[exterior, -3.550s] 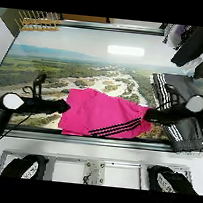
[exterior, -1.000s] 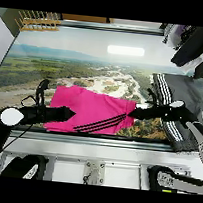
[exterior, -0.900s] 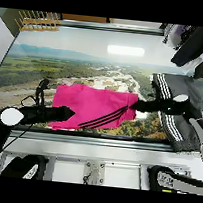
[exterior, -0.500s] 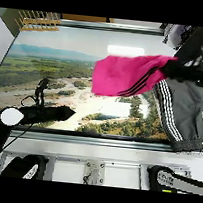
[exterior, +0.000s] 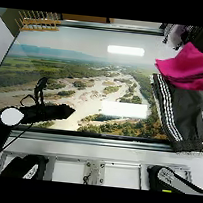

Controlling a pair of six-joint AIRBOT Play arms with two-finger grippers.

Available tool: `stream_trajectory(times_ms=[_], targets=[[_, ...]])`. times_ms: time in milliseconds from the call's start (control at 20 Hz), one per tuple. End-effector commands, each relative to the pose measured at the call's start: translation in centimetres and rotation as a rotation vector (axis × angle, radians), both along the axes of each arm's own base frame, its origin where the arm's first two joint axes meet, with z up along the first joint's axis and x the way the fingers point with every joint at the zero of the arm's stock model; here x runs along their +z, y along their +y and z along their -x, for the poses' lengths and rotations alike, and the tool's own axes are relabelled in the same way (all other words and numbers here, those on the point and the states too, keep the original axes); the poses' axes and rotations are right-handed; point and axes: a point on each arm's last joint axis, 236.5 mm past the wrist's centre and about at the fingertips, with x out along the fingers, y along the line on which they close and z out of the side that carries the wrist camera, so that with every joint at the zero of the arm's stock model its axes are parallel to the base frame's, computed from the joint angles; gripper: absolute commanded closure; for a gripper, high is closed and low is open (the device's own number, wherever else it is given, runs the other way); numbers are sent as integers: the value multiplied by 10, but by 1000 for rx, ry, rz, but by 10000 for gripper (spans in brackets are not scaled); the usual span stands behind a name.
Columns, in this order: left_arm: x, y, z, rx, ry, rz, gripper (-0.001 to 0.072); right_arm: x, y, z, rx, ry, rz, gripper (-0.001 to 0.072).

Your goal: Fold the clothes and pants, and hang the long-sleeved shirts on hangers.

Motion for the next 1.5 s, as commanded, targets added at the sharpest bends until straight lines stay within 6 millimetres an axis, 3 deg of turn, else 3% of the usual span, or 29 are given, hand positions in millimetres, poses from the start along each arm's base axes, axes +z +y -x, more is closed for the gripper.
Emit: stream_trajectory(times_ms=[0,400,550,800,1100,1150,1200,1250,1350,1450], targets=[[0,0,-1,0,-3,-1,702,-30,-12,72,-117,197,-58,690],[-1,0,1,-26,-19,-15,702,-93,44,149,-197,350,-224,689],[-1,-1,2,-46,-26,-25,702,-116,57,166,-187,426,-267,689],[-5,-2,11,-72,5,-28,702,-130,44,204,-226,578,-195,689],[-5,-2,11,-72,6,-28,702,-130,36,211,-158,617,-119,654],[-5,-2,11,-72,6,-28,702,-130,37,211,-128,619,-109,424],[-5,-2,11,-72,6,-28,702,-128,37,210,-78,621,-83,144],[-5,-2,11,-72,6,-28,702,-123,34,207,-22,611,-38,46],[-5,-2,11,-72,6,-28,702,-96,23,192,71,535,101,47],[-5,-2,11,-71,5,-27,702,-49,24,164,155,367,246,46]])
